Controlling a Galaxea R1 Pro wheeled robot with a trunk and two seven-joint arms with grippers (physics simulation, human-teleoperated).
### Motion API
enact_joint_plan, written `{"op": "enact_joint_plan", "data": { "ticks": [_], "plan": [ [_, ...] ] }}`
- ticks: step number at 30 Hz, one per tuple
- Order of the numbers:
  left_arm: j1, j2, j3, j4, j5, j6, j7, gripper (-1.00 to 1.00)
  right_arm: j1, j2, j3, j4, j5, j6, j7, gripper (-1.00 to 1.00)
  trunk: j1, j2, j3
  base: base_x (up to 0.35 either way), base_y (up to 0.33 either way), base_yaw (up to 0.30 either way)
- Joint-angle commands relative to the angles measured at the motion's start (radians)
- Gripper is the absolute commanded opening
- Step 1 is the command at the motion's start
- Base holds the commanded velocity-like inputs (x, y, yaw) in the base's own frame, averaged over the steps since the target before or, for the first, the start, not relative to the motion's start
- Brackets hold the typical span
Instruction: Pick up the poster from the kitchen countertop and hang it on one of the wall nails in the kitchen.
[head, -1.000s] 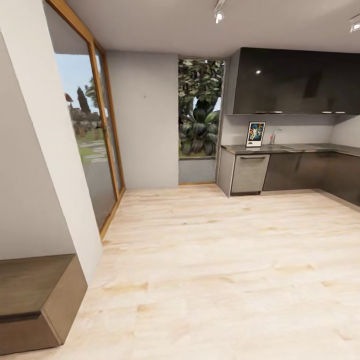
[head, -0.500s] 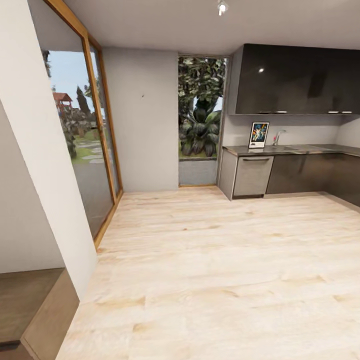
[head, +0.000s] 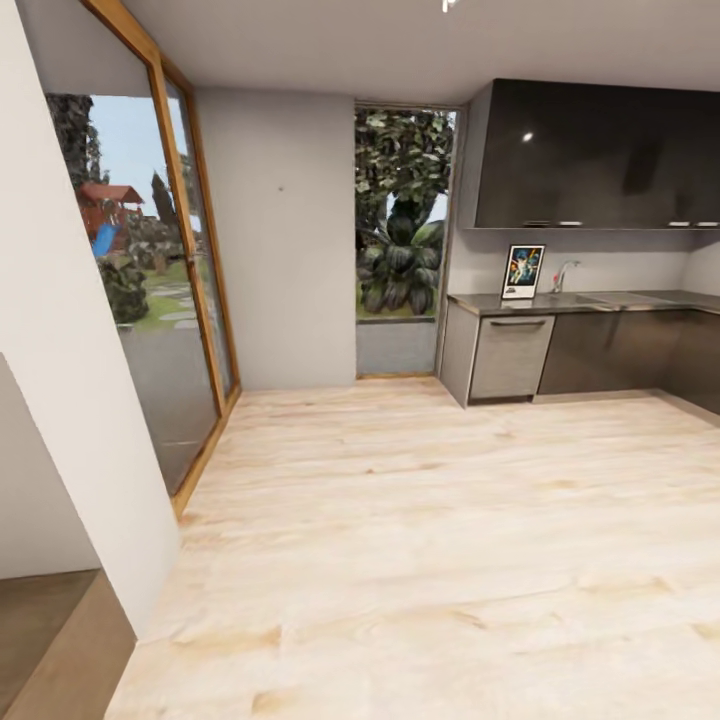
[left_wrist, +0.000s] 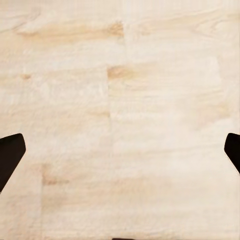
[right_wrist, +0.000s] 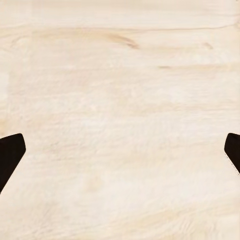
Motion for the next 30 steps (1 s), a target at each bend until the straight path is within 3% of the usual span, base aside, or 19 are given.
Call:
{"op": "enact_joint_plan", "data": {
  "ticks": [1, 30],
  "plan": [
    [0.0, 0.0, 0.001, -0.001, 0.0, -0.001, 0.0, 1.0, -0.001, 0.0, 0.0, 0.001, 0.001, -0.003, -0.001, 1.0, 0.001, 0.0, -0.001, 0.328, -0.103, 0.0],
    [0.0, 0.0, 0.004, -0.002, 0.0, -0.001, 0.0, 1.0, -0.001, 0.0, -0.001, 0.001, 0.001, -0.003, -0.001, 1.0, 0.001, 0.0, -0.001, 0.329, -0.089, 0.0]
  ]
}}
